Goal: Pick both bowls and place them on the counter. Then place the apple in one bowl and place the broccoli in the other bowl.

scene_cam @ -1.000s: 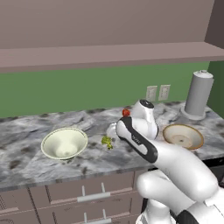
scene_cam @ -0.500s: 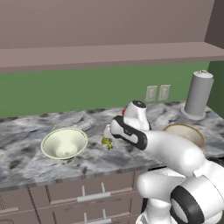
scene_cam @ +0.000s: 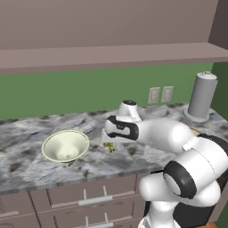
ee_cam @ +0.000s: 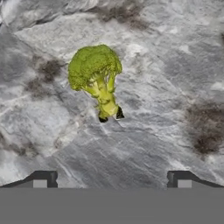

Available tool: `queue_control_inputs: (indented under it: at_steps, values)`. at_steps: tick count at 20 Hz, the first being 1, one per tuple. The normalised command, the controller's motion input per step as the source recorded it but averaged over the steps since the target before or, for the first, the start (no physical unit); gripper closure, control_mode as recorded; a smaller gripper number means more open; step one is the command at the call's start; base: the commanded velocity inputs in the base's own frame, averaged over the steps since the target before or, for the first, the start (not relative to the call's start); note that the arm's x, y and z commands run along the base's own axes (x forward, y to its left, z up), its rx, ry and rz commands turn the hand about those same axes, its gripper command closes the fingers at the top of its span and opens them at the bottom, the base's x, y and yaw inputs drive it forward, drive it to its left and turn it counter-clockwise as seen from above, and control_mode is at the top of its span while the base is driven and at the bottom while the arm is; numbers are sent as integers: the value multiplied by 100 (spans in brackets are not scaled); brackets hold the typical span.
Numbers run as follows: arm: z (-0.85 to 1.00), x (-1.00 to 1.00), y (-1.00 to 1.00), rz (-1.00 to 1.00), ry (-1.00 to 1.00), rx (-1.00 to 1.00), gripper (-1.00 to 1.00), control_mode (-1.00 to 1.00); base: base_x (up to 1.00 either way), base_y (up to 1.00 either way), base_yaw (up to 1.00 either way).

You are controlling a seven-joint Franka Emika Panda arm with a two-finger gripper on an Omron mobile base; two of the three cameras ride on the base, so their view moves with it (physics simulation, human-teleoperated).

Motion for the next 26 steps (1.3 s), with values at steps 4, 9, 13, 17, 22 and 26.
queue_control_inputs:
  at_steps: [4,9,13,17,22,26]
  values:
    - [-27,13,0,10,5,-4,-100,-100,0,0,0]
    - [-22,5,0,15,0,0,-100,-100,0,0,0]
    - [-21,4,3,16,-2,0,-100,-100,0,0,0]
    - [-20,8,10,12,-4,0,-100,-100,0,0,0]
    - [-16,24,5,10,-2,0,-100,-100,0,0,0]
    - [-16,25,1,6,0,-1,-100,-100,0,0,0]
